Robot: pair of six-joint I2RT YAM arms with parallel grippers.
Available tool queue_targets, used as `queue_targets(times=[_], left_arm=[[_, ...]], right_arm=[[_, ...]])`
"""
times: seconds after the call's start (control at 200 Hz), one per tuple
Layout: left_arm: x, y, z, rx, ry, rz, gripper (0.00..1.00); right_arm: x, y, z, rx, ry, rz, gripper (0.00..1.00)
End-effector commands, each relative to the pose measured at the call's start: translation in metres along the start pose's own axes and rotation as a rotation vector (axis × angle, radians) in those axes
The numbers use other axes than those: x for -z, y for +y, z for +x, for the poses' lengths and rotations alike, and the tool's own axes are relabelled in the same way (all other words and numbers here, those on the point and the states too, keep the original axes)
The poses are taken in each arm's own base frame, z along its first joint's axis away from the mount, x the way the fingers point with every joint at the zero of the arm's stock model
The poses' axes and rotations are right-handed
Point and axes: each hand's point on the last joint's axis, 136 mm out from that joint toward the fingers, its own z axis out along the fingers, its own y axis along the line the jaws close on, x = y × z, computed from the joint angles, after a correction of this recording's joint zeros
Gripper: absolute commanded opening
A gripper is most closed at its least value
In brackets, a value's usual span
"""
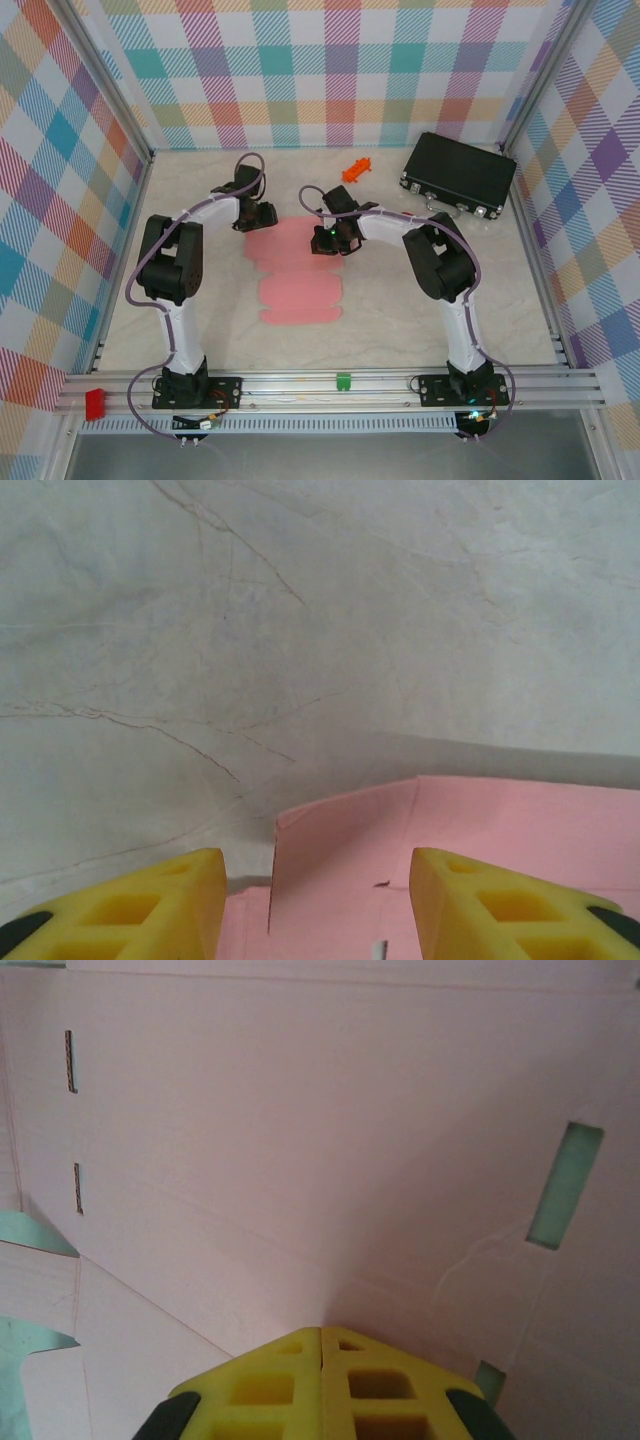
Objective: Fold the paper box
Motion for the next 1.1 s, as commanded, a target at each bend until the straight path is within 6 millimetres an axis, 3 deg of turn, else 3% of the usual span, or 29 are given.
queue_targets(times=[0.0, 0.205, 0.62, 0.93, 1.095], left_arm=[[0.002, -0.001, 0.0, -0.014, 0.029, 0.006, 0.48], [0.006, -0.013, 0.0, -0.026, 0.045, 0.07, 0.37], [0.012, -0.043, 0.005, -0.082, 0.059, 0.199, 0.31], [0.009, -0.066, 0.015, -0.16, 0.088, 0.263, 0.34], [0.008, -0.065, 0.014, -0.172, 0.084, 0.235, 0.38]], right_arm=[[-0.012, -0.011, 0.017, -0.026, 0.046, 0.028, 0.07], [-0.013, -0.013, 0.017, -0.032, 0.047, 0.031, 0.06], [-0.016, -0.014, 0.016, -0.036, 0.055, 0.036, 0.06], [-0.017, -0.014, 0.016, -0.033, 0.059, 0.037, 0.07], [-0.018, -0.014, 0.016, -0.032, 0.063, 0.04, 0.07]])
